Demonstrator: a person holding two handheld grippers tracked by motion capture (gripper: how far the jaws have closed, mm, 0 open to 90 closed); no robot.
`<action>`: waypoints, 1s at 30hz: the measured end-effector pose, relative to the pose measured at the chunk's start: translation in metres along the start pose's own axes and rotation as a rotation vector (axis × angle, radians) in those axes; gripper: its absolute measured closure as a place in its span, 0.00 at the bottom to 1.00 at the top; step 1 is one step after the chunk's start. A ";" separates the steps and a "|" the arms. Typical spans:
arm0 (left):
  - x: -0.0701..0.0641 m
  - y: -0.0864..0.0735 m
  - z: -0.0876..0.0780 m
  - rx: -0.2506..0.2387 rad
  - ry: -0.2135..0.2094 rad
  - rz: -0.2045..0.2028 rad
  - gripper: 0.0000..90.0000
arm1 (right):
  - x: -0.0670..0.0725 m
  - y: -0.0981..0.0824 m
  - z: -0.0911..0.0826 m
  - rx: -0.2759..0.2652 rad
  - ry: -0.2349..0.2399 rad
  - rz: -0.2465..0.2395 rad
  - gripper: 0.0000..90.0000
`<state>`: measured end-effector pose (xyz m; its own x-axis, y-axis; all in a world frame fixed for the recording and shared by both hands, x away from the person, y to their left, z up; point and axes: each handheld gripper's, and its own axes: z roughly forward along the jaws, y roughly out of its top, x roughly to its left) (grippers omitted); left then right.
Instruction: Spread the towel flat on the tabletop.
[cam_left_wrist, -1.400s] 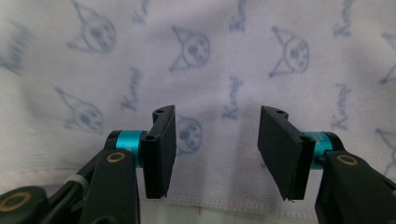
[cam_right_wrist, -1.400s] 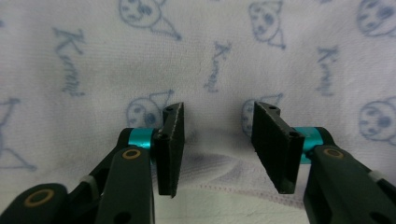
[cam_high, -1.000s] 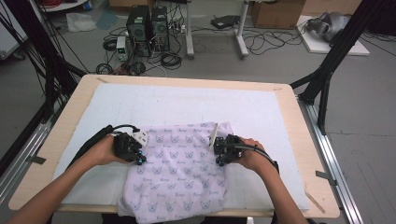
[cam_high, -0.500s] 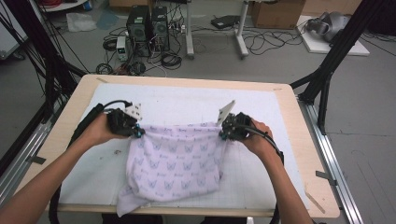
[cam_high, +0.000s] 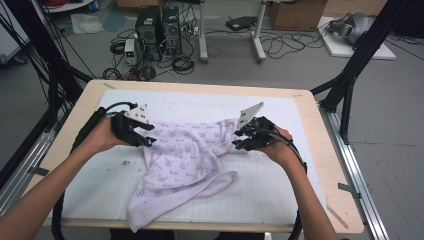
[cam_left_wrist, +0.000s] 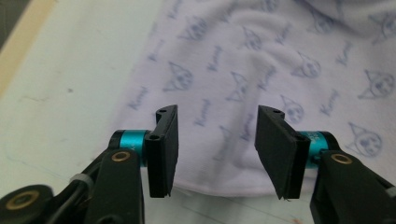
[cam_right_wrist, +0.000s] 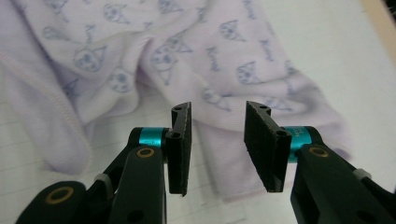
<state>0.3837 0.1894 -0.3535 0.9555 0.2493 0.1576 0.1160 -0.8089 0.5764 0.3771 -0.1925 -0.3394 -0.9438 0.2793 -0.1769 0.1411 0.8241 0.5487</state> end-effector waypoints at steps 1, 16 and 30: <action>-0.005 0.000 0.003 0.012 -0.019 0.012 0.54 | 0.002 0.001 0.003 0.006 0.019 -0.006 0.68; -0.017 -0.014 0.062 0.184 -0.073 -0.053 0.66 | 0.016 0.014 0.077 0.176 -0.022 -0.115 0.81; -0.020 -0.011 0.024 0.117 -0.045 -0.080 0.97 | 0.010 -0.008 0.001 0.054 0.048 -0.041 0.96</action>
<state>0.3695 0.1804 -0.3822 0.9528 0.2937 0.0776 0.2206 -0.8445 0.4880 0.3664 -0.1954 -0.3461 -0.9622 0.2219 -0.1577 0.1169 0.8598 0.4971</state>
